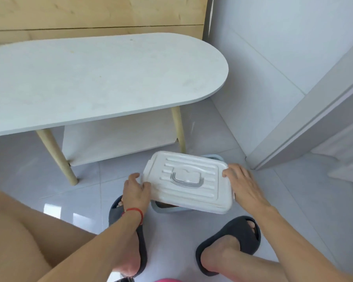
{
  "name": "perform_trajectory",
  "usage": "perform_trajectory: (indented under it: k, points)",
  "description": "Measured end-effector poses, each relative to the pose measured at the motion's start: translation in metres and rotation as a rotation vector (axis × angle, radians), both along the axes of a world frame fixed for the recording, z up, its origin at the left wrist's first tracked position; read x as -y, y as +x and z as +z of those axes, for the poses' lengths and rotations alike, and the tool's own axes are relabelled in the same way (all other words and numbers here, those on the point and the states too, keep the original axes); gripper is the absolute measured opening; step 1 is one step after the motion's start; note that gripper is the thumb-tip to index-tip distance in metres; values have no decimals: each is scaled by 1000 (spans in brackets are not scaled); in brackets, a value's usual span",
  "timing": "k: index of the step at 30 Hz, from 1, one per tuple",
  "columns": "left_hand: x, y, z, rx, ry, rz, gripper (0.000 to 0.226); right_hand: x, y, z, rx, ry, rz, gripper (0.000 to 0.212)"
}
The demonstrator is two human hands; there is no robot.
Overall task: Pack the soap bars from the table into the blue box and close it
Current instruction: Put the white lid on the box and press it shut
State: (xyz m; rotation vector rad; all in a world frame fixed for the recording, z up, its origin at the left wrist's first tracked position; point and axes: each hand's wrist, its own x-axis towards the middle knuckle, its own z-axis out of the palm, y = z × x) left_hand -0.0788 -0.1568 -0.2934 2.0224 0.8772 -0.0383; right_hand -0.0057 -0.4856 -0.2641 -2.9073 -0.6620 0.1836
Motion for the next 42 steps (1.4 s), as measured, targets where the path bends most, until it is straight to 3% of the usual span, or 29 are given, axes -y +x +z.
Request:
perform_trajectory:
  k: [4,7,11,13,15,17,19,21,23,26,28,30,33,36,42]
  points:
    - [21,-25,-20,-90,194,-84,34,-21,11,-6,-312,153,-335,40]
    - [30,-24,-16,-172,292,-202,33,-27,17,-16,-241,215,-405,54]
    - [32,-20,-7,-272,452,-288,34,-31,9,-32,-205,342,-563,37]
    - [35,-14,-1,-278,677,-371,61,-31,3,-42,-236,413,-595,32]
    - [45,1,6,-129,815,-599,81,-28,2,-47,-273,527,-637,31]
    - [62,22,5,-23,741,-915,84,-24,7,-48,-348,570,-677,36]
    - [77,40,1,-99,604,-1122,92,-18,15,-48,-475,635,-758,56]
    - [85,48,-6,-199,612,-1201,98,-12,19,-47,-653,745,-882,81]
    - [89,47,-9,-229,645,-1214,100,-6,23,-45,-825,848,-1026,93]
    - [89,50,-9,-216,671,-1185,100,-1,28,-50,-943,934,-1112,85]
    - [89,50,-7,-222,667,-1184,100,-3,29,-51,-887,910,-1094,71]
    - [89,49,-7,-218,669,-1184,99,-8,26,-53,-694,888,-1093,55]
    - [88,49,-8,-209,665,-1176,99,-21,21,-46,-392,688,-950,28]
    - [89,48,-7,-214,662,-1174,99,-32,15,-42,-337,557,-891,27]
    - [88,47,-8,-213,662,-1168,99,-37,10,-41,-251,540,-900,14]
